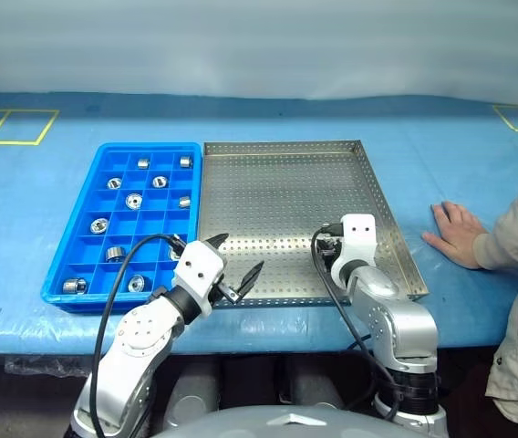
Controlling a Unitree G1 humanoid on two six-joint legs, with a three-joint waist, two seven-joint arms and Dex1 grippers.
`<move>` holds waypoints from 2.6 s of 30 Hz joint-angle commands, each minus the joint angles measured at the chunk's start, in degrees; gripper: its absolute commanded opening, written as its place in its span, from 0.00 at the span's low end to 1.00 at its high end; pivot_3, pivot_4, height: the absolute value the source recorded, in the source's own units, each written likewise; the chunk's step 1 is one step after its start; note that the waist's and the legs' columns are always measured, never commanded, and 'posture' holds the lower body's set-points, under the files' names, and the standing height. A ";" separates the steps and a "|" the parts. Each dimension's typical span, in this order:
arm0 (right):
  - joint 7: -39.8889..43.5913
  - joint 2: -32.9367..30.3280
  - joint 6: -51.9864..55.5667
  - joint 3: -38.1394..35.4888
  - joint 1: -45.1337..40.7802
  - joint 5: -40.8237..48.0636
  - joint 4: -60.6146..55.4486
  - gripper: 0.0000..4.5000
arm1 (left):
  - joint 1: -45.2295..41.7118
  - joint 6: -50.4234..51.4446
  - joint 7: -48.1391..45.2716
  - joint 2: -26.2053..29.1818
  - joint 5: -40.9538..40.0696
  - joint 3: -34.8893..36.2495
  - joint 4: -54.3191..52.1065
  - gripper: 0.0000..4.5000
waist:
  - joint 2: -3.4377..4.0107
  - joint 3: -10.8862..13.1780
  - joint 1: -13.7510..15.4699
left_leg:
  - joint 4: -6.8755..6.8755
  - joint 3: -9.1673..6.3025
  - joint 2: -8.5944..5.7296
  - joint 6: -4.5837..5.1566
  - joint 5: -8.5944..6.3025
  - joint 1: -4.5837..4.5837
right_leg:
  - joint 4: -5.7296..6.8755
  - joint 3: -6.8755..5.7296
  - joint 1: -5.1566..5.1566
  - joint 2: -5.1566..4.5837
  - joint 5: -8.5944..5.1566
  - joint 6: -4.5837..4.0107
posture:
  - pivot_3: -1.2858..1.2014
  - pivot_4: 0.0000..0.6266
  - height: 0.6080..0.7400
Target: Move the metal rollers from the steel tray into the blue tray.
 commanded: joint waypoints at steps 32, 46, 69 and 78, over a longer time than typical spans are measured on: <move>10.18 10.00 -24.53 11.72 -34.34 0.21 37.21 0.38 | 10.05 -0.80 13.06 -4.25 6.33 3.72 -10.11 0.96 | -0.15 0.26 8.09 | -0.29 -0.27 -0.06 0.02 0.02 -0.23 | -0.13 -0.30 -0.15 -0.04 0.12 0.30 | 0.72 0.24 1.00; 13.50 13.00 -26.46 15.46 -34.70 1.19 38.88 0.38 | 11.01 -1.47 13.00 -4.70 7.46 2.99 -10.40 0.96 | -0.13 0.31 11.89 | -0.33 -0.29 -0.03 0.01 0.01 -0.31 | -0.16 -0.37 -0.25 -0.02 0.07 0.32 | 0.73 0.24 1.00; 13.35 12.20 -30.27 14.66 -36.93 0.84 45.61 0.38 | 12.68 -2.58 12.91 -4.97 8.09 2.18 -10.77 0.96 | -0.15 0.30 21.03 | -0.31 -0.20 -0.07 -0.04 -0.01 -0.87 | -0.19 -0.46 -0.82 0.00 0.07 0.37 | 0.74 0.24 1.00; 12.97 10.13 -29.73 12.51 -37.16 0.67 44.69 0.38 | 11.90 -2.33 12.37 -5.27 7.83 2.23 -10.15 0.96 | -0.15 0.30 22.49 | -0.18 -0.20 -0.13 -0.07 0.00 -1.23 | -0.18 -0.74 -1.02 0.06 0.07 0.36 | 0.73 0.24 1.00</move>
